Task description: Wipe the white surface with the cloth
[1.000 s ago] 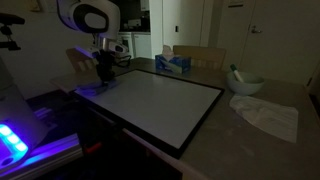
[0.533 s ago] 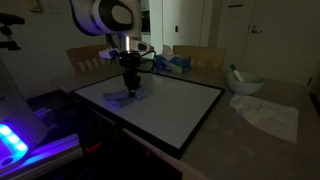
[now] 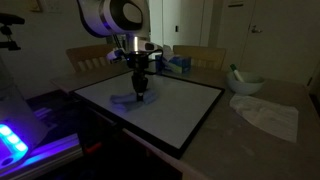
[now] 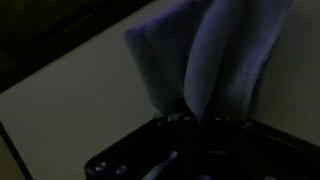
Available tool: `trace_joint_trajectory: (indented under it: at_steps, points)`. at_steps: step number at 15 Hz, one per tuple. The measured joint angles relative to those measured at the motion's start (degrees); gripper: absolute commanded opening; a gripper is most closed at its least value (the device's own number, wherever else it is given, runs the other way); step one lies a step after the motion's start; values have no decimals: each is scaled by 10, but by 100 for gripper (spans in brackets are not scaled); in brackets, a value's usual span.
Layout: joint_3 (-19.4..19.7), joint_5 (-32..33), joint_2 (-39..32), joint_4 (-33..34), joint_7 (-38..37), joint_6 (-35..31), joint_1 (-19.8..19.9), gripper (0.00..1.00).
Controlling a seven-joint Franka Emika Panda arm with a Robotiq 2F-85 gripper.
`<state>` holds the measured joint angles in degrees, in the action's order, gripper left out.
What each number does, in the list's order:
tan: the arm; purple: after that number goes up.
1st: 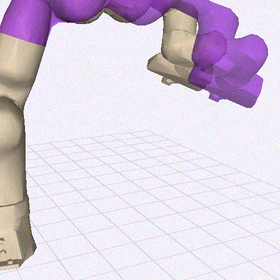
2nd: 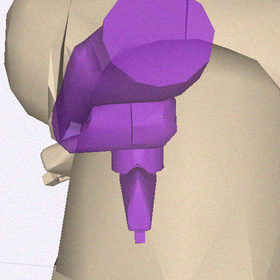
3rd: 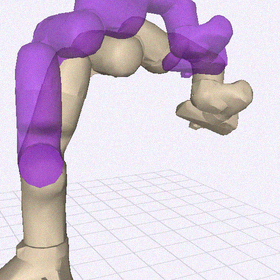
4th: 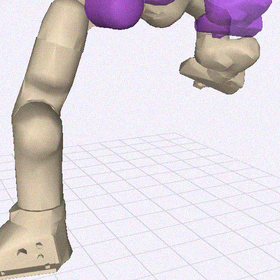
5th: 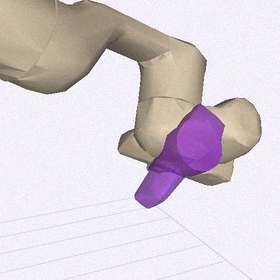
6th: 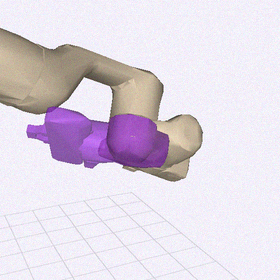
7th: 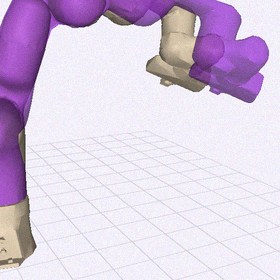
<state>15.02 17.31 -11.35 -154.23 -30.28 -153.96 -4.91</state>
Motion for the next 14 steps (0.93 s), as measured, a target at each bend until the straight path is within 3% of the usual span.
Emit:
trace_joint_trajectory:
  at_steps: [7, 14]
  points:
    - [4, 22, 2, 0, 8, -6, 5, 3]
    - [42, 62, -10, 8, 62, -14, 47, 3]
